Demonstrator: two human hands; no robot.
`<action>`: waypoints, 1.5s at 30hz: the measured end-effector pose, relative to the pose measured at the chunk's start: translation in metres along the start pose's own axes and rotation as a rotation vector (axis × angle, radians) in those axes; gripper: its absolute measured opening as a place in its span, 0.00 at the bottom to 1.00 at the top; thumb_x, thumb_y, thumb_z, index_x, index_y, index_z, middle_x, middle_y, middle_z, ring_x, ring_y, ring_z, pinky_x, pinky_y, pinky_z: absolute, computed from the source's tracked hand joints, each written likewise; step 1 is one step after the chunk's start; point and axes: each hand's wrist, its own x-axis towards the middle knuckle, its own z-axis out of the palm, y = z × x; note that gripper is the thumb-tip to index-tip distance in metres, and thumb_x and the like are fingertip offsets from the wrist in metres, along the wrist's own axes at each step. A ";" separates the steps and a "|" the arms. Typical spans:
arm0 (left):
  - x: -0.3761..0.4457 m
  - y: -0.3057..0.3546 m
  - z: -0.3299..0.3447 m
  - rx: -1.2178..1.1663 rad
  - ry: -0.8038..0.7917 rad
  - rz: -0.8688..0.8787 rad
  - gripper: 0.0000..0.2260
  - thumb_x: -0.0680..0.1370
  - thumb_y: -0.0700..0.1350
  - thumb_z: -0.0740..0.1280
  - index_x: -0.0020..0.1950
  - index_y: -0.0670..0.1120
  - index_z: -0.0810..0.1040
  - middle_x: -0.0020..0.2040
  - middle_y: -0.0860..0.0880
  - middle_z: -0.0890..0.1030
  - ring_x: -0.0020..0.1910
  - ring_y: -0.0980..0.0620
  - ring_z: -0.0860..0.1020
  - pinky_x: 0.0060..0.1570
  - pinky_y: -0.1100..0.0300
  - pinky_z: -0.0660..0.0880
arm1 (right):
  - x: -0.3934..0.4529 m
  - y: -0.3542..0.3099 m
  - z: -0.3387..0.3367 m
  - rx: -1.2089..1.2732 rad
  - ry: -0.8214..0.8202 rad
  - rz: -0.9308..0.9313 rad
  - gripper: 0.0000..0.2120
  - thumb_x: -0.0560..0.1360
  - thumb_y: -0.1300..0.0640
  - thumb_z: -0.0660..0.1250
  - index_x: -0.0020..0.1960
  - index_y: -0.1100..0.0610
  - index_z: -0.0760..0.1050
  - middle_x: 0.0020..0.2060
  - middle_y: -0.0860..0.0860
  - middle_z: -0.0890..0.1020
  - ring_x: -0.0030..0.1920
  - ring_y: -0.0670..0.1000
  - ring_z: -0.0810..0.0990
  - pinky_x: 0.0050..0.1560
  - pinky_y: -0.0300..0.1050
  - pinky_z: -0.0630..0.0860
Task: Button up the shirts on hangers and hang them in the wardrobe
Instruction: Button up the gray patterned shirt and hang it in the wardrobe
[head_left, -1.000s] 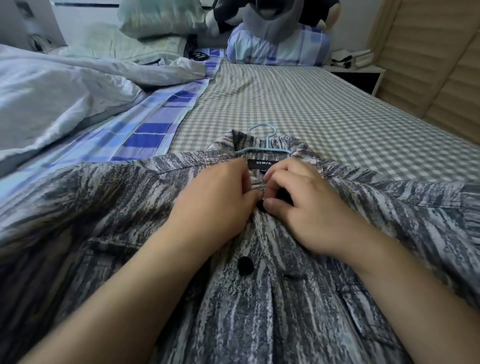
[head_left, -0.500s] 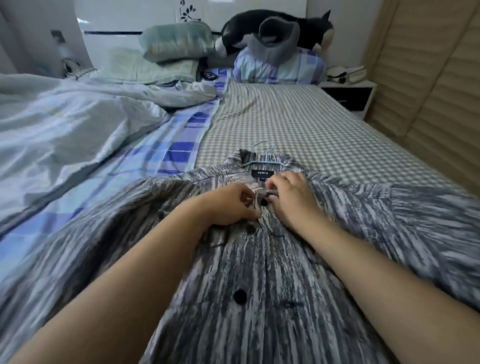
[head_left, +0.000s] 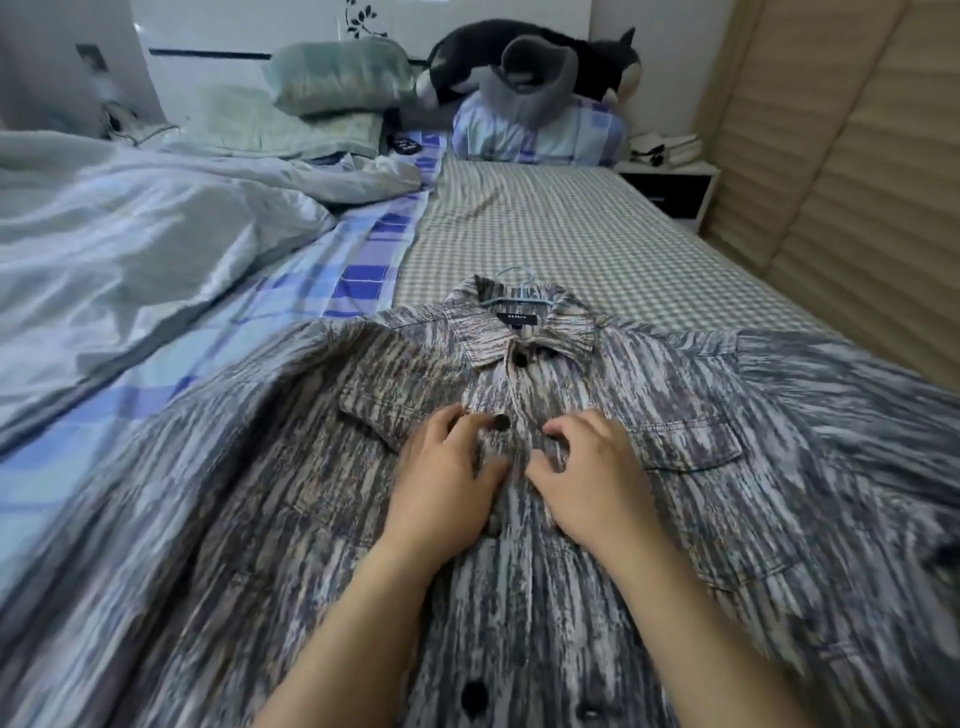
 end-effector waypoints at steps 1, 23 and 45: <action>0.004 0.003 0.000 -0.010 0.032 -0.036 0.16 0.82 0.56 0.64 0.70 0.60 0.74 0.76 0.53 0.67 0.75 0.50 0.63 0.74 0.47 0.62 | 0.003 -0.002 0.000 -0.010 -0.021 0.012 0.21 0.78 0.39 0.64 0.65 0.50 0.74 0.61 0.44 0.73 0.65 0.48 0.68 0.67 0.48 0.70; 0.048 0.038 -0.021 -0.291 0.008 -0.209 0.09 0.77 0.42 0.73 0.37 0.49 0.82 0.33 0.49 0.84 0.31 0.52 0.82 0.33 0.61 0.77 | 0.042 -0.022 -0.024 0.573 -0.239 0.231 0.07 0.77 0.59 0.68 0.41 0.62 0.78 0.32 0.54 0.78 0.35 0.52 0.74 0.37 0.49 0.67; 0.034 0.031 -0.006 -0.813 0.034 -0.277 0.05 0.79 0.39 0.72 0.44 0.46 0.85 0.34 0.41 0.84 0.29 0.52 0.77 0.35 0.55 0.77 | 0.047 -0.013 -0.028 0.643 -0.364 0.268 0.11 0.74 0.57 0.76 0.54 0.59 0.82 0.49 0.58 0.85 0.52 0.58 0.84 0.62 0.61 0.78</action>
